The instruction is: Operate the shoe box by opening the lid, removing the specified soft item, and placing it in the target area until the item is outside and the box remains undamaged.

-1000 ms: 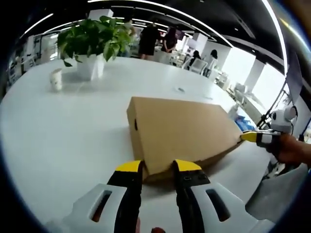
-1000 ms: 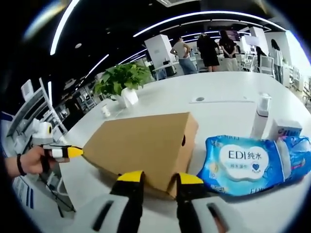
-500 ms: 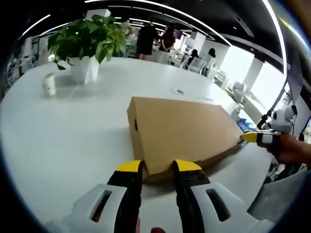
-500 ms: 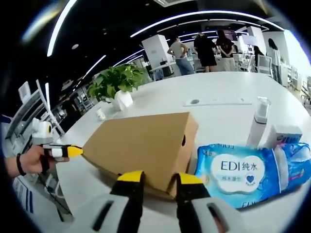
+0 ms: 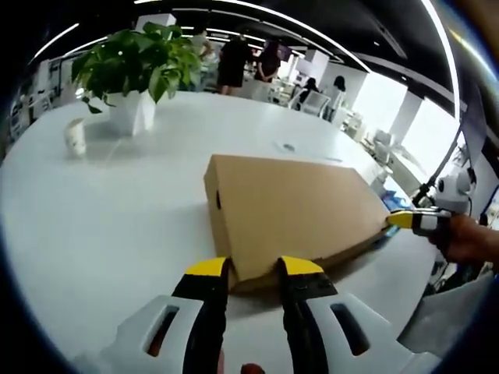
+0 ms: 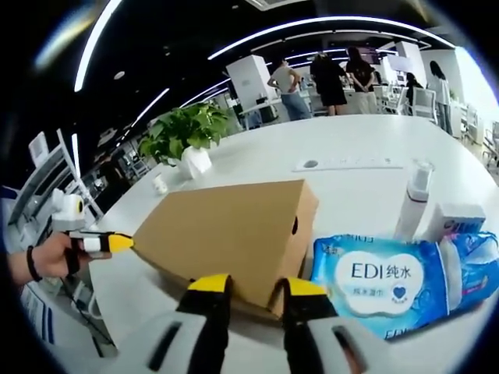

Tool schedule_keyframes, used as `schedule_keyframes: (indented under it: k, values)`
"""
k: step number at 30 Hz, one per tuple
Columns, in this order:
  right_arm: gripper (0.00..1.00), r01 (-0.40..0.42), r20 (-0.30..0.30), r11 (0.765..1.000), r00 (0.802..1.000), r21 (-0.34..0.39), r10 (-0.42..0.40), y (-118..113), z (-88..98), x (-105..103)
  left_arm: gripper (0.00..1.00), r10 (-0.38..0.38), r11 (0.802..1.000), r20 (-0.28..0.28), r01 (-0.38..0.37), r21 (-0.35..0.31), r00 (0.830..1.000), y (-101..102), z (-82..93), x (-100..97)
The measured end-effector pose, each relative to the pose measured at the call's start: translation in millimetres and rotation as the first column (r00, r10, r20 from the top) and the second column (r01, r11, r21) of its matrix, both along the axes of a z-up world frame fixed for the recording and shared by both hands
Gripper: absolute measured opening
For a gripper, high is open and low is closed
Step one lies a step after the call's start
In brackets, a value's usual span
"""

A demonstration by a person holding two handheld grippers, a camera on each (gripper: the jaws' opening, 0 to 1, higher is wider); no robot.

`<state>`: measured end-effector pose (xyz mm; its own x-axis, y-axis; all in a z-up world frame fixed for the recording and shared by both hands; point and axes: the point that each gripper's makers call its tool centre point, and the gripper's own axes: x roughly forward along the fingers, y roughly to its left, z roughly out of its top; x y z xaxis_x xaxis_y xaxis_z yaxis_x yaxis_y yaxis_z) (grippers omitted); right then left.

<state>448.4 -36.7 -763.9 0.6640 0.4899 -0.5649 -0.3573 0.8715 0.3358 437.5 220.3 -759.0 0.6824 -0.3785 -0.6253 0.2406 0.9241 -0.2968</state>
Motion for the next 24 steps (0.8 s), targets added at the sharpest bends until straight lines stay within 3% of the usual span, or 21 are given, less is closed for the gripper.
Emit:
schedule_keyframes:
  k: [5, 8, 10, 17, 24]
  values:
    - [0.25, -0.008, -0.013, 0.999, 1.000, 0.031, 0.008, 0, 2.2, -5, 0.27, -0.022, 1.000, 0.000, 0.022, 0.020, 1.000, -2, 1.9, -1.2]
    - [0.32, -0.020, 0.001, 1.000, 1.000, -0.012, 0.020, -9, 3.7, -10, 0.37, -0.032, 0.998, -0.004, 0.032, 0.044, 0.999, -2, 2.2, -5.0]
    - [0.35, -0.020, 0.008, 1.000, 1.000, -0.012, 0.020, -18, 6.4, -17, 0.38, -0.024, 0.999, -0.003, 0.024, 0.035, 1.000, -1, 4.4, -9.0]
    - [0.40, 0.020, 0.012, 0.999, 1.000, -0.029, -0.019, -64, 6.7, -44, 0.41, -0.018, 0.999, 0.015, 0.018, 0.039, 1.000, -2, 12.1, -21.5]
    - [0.46, 0.093, 0.049, 0.995, 0.995, -0.039, -0.091, -116, 21.7, -66, 0.46, -0.028, 0.999, 0.037, 0.026, 0.039, 0.999, -12, 25.9, -41.0]
